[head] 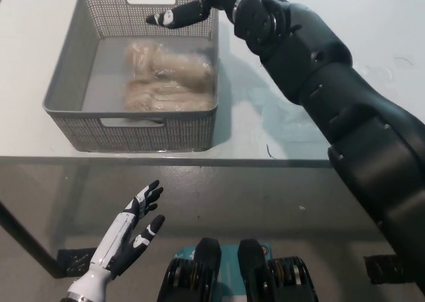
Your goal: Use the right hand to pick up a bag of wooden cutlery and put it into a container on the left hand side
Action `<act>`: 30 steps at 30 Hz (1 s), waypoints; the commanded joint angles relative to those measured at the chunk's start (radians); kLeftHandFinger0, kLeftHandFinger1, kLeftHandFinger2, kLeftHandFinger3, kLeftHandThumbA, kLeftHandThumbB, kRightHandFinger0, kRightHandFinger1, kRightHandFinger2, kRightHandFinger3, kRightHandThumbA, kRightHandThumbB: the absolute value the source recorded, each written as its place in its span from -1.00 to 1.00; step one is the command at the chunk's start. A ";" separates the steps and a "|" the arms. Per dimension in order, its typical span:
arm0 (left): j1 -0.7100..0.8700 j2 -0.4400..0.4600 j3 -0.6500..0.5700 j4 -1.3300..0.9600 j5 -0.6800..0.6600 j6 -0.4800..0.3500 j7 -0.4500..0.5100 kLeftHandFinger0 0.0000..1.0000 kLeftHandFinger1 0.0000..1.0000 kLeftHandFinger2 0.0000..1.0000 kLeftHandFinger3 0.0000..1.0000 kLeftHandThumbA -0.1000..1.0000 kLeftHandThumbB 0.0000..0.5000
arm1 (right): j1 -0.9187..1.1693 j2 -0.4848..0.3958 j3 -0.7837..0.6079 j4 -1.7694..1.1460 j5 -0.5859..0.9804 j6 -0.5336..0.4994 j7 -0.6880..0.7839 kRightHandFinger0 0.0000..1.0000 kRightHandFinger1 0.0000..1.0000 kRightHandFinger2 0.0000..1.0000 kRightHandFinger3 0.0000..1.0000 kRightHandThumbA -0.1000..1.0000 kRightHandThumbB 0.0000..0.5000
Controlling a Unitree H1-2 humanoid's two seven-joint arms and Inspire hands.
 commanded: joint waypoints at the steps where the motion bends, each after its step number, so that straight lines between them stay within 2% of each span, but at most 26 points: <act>1: -0.024 0.015 0.000 -0.034 -0.005 0.007 -0.017 1.00 1.00 1.00 1.00 0.70 -0.53 | -0.070 -0.027 0.011 -0.032 0.003 0.024 0.052 1.00 1.00 1.00 1.00 0.93 0.86; 8: -0.025 0.013 -0.001 -0.039 -0.004 0.014 -0.016 1.00 1.00 1.00 1.00 0.68 -0.52 | -0.073 -0.059 0.014 -0.058 0.008 0.021 0.071 1.00 1.00 1.00 1.00 1.00 0.80; 11: -0.027 0.015 -0.003 -0.043 -0.003 0.021 -0.019 1.00 1.00 1.00 1.00 0.68 -0.51 | -0.075 -0.084 -0.016 -0.075 0.037 0.009 0.069 1.00 1.00 1.00 1.00 0.88 0.62; 14: -0.031 0.017 -0.003 -0.041 -0.006 0.019 -0.022 1.00 1.00 1.00 1.00 0.67 -0.49 | -0.071 -0.124 -0.044 -0.127 0.055 0.021 0.073 1.00 1.00 1.00 1.00 0.87 0.67; 18: -0.031 0.020 -0.004 -0.040 0.001 0.017 -0.021 1.00 1.00 1.00 1.00 0.68 -0.52 | -0.028 -0.221 -0.109 -0.291 0.097 0.028 0.099 1.00 1.00 1.00 1.00 0.92 0.59; 20: -0.031 0.023 -0.003 -0.041 -0.007 0.019 -0.026 1.00 1.00 1.00 1.00 0.67 -0.49 | 0.014 -0.258 -0.144 -0.395 0.120 0.056 0.121 1.00 1.00 1.00 1.00 0.86 0.47; 23: -0.032 0.029 0.002 -0.037 -0.005 0.014 -0.025 1.00 1.00 1.00 1.00 0.67 -0.48 | 0.102 -0.310 -0.238 -0.574 0.225 0.082 0.171 1.00 1.00 1.00 1.00 0.81 0.50; 25: -0.032 0.031 0.002 -0.035 0.002 0.007 -0.022 1.00 1.00 1.00 1.00 0.68 -0.55 | 0.174 -0.319 -0.309 -0.688 0.311 0.112 0.190 1.00 1.00 1.00 1.00 0.82 0.58; 27: -0.031 0.027 0.002 -0.027 -0.003 0.001 -0.022 1.00 1.00 1.00 1.00 0.68 -0.59 | 0.299 -0.329 -0.385 -0.889 0.396 0.183 0.199 1.00 1.00 1.00 1.00 0.93 0.45; 29: -0.023 0.024 0.001 -0.026 -0.005 -0.002 -0.021 1.00 1.00 1.00 1.00 0.69 -0.56 | 0.384 -0.315 -0.438 -0.988 0.464 0.197 0.190 1.00 1.00 1.00 1.00 0.94 0.49; 30: -0.022 0.024 0.001 -0.026 -0.004 -0.002 -0.020 1.00 1.00 1.00 1.00 0.70 -0.53 | 0.430 -0.300 -0.468 -1.042 0.511 0.216 0.191 1.00 1.00 1.00 1.00 0.88 0.59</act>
